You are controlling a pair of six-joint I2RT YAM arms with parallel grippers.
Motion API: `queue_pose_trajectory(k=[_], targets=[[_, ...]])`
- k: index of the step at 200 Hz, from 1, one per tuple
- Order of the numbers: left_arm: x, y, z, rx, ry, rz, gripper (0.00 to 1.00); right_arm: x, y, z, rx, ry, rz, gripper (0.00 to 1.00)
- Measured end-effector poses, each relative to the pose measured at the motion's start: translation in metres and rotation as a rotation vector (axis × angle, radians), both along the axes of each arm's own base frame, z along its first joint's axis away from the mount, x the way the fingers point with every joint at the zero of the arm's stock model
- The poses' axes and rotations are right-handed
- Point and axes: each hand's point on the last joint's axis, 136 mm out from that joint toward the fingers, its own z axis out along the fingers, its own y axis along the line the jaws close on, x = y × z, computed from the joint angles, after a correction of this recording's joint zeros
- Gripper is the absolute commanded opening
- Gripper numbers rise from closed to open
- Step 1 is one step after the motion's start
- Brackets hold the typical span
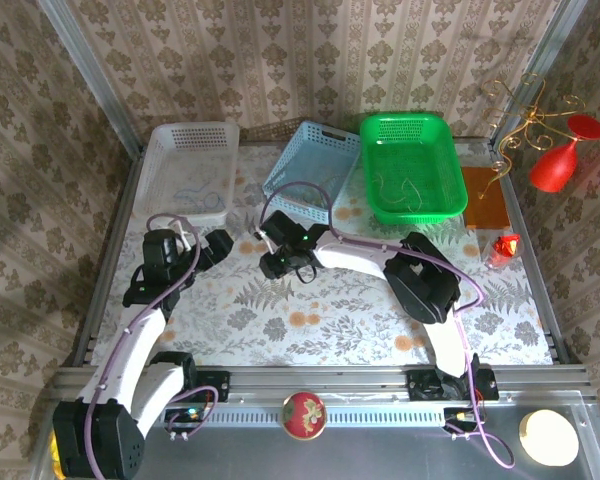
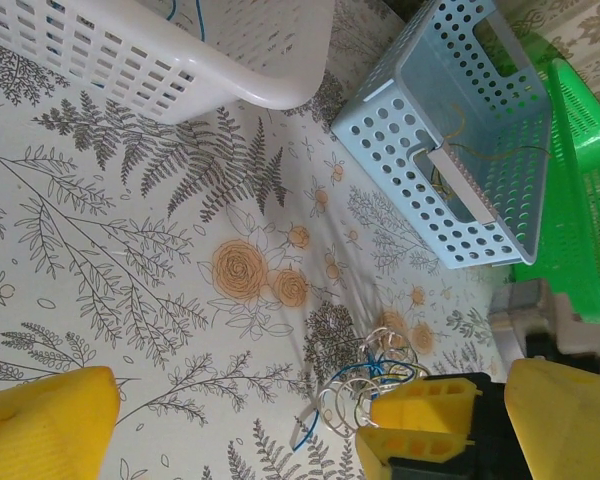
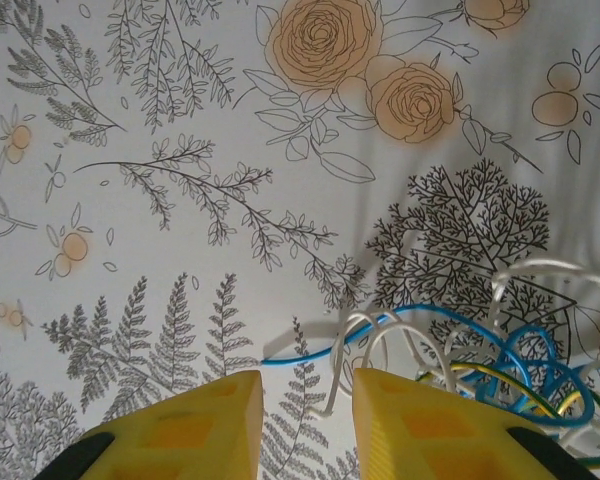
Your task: Untangle the cables
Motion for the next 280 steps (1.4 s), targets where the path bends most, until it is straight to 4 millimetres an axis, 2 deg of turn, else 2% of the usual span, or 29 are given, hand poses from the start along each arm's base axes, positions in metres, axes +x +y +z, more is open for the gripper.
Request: queue_pose_trajectory(k=[62, 102, 123, 146, 183, 195, 210, 250, 280], targets=[[0.000, -0.002, 0.000, -0.013, 0.000, -0.011, 1.00, 0.002, 0.001, -0.017, -0.037, 0.019, 0.003, 0.30], [0.001, -0.002, 0.000, -0.015, 0.003, -0.012, 1.00, 0.001, 0.002, -0.018, -0.049, 0.009, 0.017, 0.28], [0.001, -0.002, 0.000, -0.015, 0.000, -0.012, 1.00, 0.000, 0.002, -0.019, -0.053, 0.003, 0.022, 0.20], [0.001, -0.002, 0.000, -0.017, 0.001, -0.015, 1.00, 0.000, 0.003, -0.019, -0.054, 0.003, 0.019, 0.00], [0.000, -0.004, 0.001, -0.023, 0.002, -0.024, 1.00, 0.000, 0.002, -0.016, -0.055, -0.002, 0.025, 0.00], [0.000, -0.004, 0.001, -0.024, 0.002, -0.026, 1.00, -0.001, 0.002, -0.010, -0.050, -0.006, 0.026, 0.00], [0.000, -0.005, 0.001, -0.026, 0.002, -0.029, 1.00, -0.001, 0.002, 0.008, -0.026, -0.026, 0.028, 0.00], [0.000, -0.009, 0.004, -0.040, -0.009, -0.050, 1.00, 0.002, 0.001, 0.082, 0.091, -0.113, 0.023, 0.00], [0.000, -0.016, 0.006, -0.051, -0.037, -0.082, 1.00, 0.006, -0.007, 0.122, 0.179, -0.138, 0.006, 0.00]])
